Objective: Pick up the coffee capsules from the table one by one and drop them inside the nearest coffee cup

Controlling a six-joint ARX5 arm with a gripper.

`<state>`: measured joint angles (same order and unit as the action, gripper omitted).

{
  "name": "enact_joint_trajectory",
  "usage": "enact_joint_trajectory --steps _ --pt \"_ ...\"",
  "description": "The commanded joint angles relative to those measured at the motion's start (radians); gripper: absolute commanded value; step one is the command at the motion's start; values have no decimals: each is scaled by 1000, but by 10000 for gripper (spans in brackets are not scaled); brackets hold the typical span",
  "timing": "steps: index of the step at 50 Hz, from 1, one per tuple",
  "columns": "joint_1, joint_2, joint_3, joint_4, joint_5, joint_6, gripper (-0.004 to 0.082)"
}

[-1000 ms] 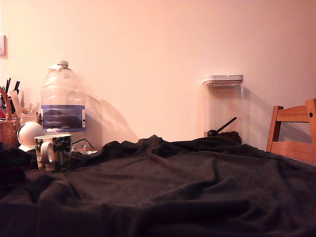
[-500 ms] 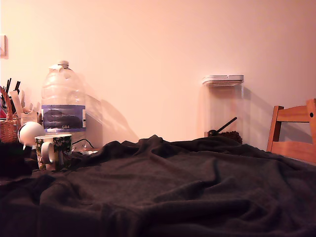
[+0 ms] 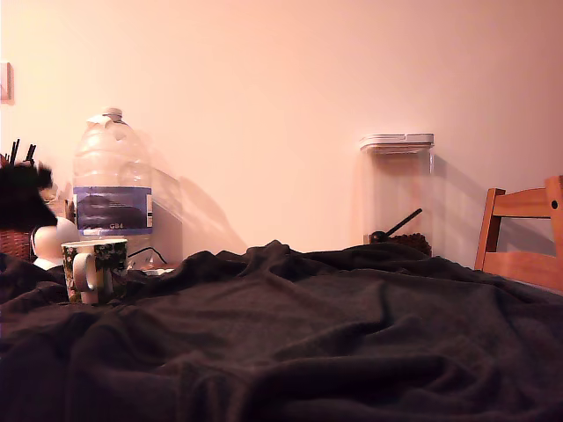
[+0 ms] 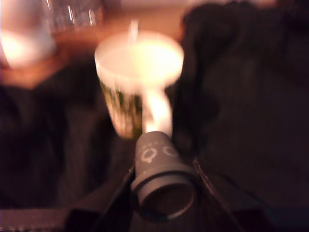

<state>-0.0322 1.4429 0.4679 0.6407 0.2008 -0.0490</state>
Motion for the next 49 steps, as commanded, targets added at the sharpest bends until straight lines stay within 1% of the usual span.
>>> enact_joint_trajectory --steps 1,11,25,32,49 --pt "-3 -13 34 -26 1 5 263" --pt "-3 -18 141 -208 2 5 263" --pt "-3 -17 275 -392 2 5 263" --pt "-3 -17 303 -418 2 5 263" --pt "-3 -17 304 -434 2 5 263"
